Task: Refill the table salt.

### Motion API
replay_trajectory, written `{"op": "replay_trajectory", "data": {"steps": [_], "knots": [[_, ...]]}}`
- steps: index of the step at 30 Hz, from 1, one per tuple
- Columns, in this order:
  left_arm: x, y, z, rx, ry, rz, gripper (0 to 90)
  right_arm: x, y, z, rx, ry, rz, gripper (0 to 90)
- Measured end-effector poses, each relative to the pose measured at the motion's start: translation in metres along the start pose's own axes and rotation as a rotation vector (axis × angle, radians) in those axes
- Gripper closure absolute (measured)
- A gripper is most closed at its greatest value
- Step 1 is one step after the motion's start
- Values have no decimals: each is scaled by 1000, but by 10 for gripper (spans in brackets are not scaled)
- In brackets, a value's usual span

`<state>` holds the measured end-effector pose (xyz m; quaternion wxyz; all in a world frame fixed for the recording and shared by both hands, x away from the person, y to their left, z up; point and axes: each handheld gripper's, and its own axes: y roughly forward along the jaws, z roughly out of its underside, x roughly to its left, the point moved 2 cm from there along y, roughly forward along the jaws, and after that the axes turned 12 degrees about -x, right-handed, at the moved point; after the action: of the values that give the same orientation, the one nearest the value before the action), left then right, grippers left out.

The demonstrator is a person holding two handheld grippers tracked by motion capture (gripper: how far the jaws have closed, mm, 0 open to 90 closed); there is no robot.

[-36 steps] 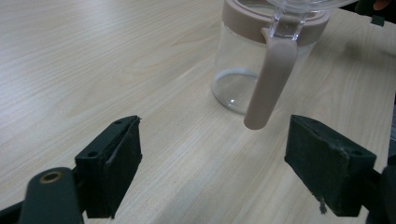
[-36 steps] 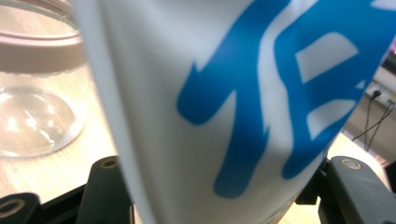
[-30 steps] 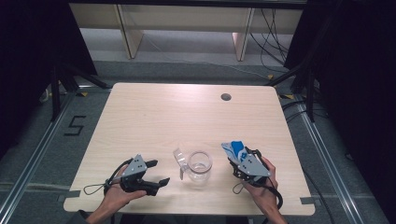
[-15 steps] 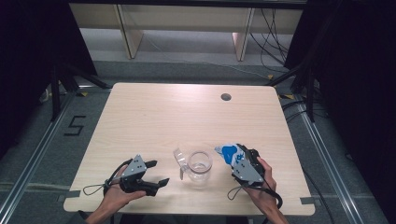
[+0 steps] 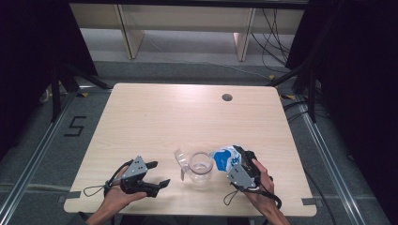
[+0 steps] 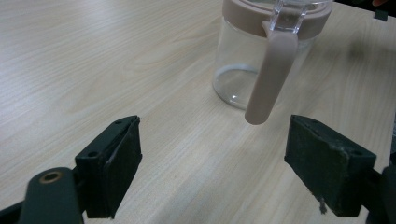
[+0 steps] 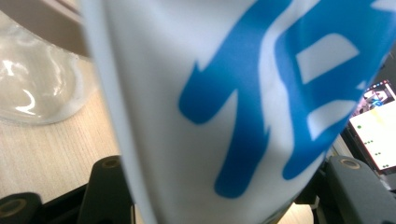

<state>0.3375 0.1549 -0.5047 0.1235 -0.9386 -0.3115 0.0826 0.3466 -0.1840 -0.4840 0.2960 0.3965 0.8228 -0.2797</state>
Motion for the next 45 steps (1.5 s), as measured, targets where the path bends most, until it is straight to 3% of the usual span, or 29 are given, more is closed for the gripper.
{"op": "replay_trajectory", "data": {"steps": [3,4,5,7,11,13,15,16,24,25,27,28,29,33,34,35,39,41,42,43,44,45], "knots": [[0,1,0,-3,-2,7,179,-1,1,-1,-1,-71,28,429],[0,1,0,-3,-3,7,179,1,1,-1,3,-72,30,429],[0,1,0,-3,-3,7,179,0,1,-2,0,-104,23,429],[0,1,0,-3,-3,8,179,2,1,-2,6,-83,25,431],[0,0,0,-2,-2,5,179,3,3,-4,18,-156,24,432],[0,0,0,-2,-3,6,179,5,3,-3,31,-130,31,433],[0,0,0,0,-3,1,179,4,4,-3,35,-161,31,433],[0,1,0,-2,-5,9,179,4,4,-3,40,-151,29,433],[0,1,1,-2,1,12,179,2,6,-4,59,-244,51,433],[-2,2,1,-4,-28,6,179,1,7,-3,52,-256,48,433],[0,1,1,-3,1,12,179,2,6,-4,61,-259,44,433],[-2,2,1,-3,-29,7,179,1,7,-3,61,-262,48,433],[0,2,1,-5,-3,13,179,1,8,-3,59,-268,47,433],[0,1,1,0,1,13,179,-1,8,-5,75,-335,42,435],[0,1,1,0,1,13,179,-1,10,-4,71,-343,40,436],[0,2,1,0,0,13,179,2,9,-3,90,-299,43,437],[0,2,1,2,-1,11,179,2,11,-4,85,-343,47,440],[0,1,1,6,0,7,179,5,11,-3,103,-323,49,442],[0,2,1,5,-1,8,179,3,12,-5,93,-359,51,441],[0,2,1,5,-2,9,179,3,13,-4,92,-350,52,441],[0,2,1,5,-2,9,179,1,14,-5,85,-404,48,441],[0,2,1,5,-1,9,179,4,13,-4,90,-360,50,441]]}}
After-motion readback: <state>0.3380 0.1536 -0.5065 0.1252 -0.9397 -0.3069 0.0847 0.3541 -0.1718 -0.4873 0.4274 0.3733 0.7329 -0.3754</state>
